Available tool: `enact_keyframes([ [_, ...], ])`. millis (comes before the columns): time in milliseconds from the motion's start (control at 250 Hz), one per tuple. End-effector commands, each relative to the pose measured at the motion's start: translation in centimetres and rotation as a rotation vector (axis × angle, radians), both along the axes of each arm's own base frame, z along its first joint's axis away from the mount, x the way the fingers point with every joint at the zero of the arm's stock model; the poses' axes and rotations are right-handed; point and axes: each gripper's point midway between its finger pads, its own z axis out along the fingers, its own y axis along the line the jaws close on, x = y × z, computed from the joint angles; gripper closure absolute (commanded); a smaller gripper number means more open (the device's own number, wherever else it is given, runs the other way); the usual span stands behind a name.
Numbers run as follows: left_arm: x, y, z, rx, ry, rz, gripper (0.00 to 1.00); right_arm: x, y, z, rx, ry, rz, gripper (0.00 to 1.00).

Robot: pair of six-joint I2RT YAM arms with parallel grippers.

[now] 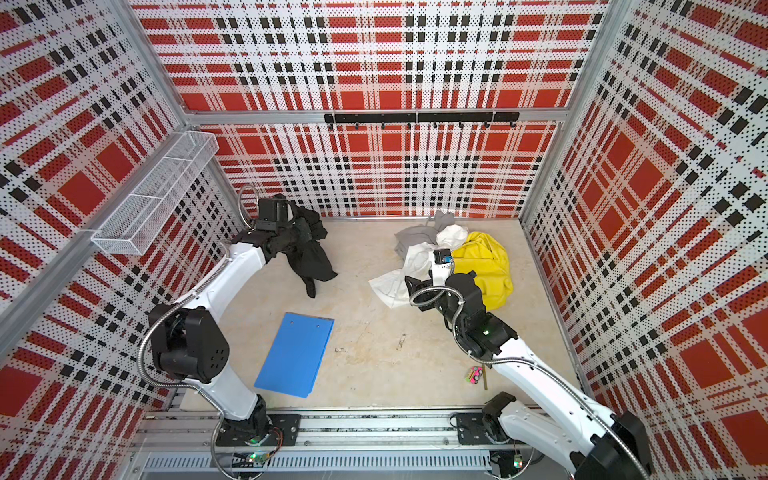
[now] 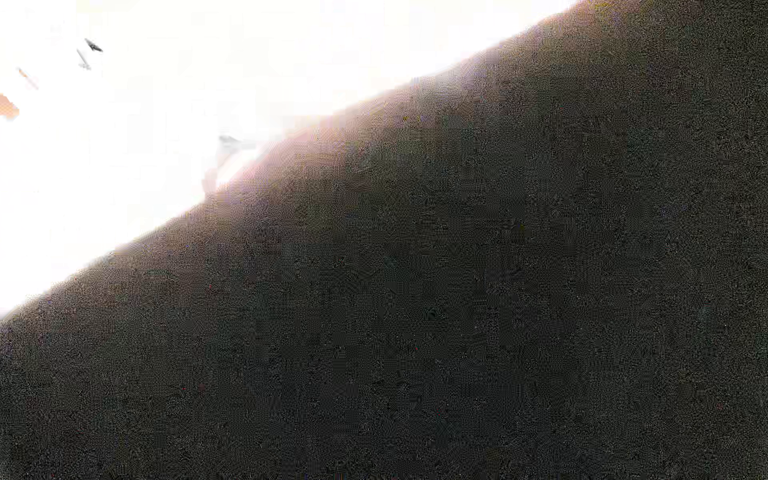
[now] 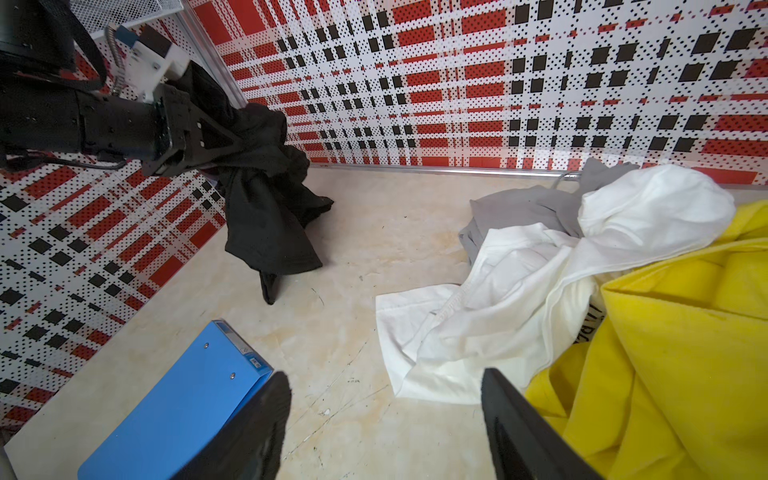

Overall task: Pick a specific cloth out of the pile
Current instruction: 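Drag the black T-shirt with the left gripper away from the pile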

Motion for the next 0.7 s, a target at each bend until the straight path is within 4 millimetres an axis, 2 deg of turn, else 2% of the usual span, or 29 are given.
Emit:
enact_keyframes([
  [0, 1.3, -0.2, 2.2, 0.000, -0.079, -0.031, 0.93, 0.1, -0.5, 1.1, 0.023, -0.039, -0.023, 0.23],
  [116, 1.8, -0.4, 0.7, -0.063, -0.077, -0.060, 0.93, 0.1, -0.5, 0.9, 0.026, -0.035, -0.022, 0.23],
  [180, 1.7, -0.8, -0.9, -0.143, -0.061, -0.090, 0.94, 0.1, -0.5, 0.7, 0.026, -0.032, -0.022, 0.23],
  [260, 1.3, -0.4, -2.8, -0.127, -0.039, -0.067, 0.93, 0.1, -0.4, 0.6, 0.025, -0.029, -0.022, 0.23],
  [532, -0.4, 3.3, -9.6, -0.026, 0.094, 0.095, 0.92, 0.3, -0.1, 0.2, 0.022, -0.021, -0.012, 0.23],
  [696, -0.2, 4.9, -12.8, -0.046, 0.172, 0.126, 0.87, 0.2, -0.2, 0.0, 0.020, -0.020, -0.012, 0.23],
])
